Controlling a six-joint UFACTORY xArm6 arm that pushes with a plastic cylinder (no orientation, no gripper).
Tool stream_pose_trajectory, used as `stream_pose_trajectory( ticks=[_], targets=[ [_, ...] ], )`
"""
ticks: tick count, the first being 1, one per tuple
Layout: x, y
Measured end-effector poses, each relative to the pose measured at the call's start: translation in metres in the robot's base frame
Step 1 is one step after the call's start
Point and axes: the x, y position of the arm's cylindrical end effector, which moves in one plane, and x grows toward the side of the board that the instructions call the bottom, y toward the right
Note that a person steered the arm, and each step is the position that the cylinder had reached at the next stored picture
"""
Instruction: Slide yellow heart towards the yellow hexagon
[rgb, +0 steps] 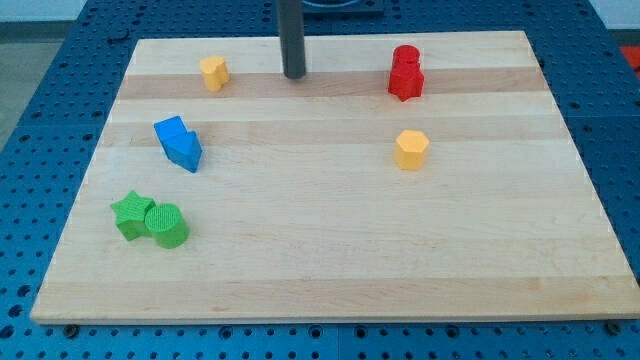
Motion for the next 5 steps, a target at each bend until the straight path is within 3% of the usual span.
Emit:
stream_pose_trajectory(
  ticks=[1, 2, 3, 5],
  targets=[
    [-0.027, -0.041],
    [-0.034, -0.1],
    [-0.025, -0.122],
    [0.05, -0.086]
  ],
)
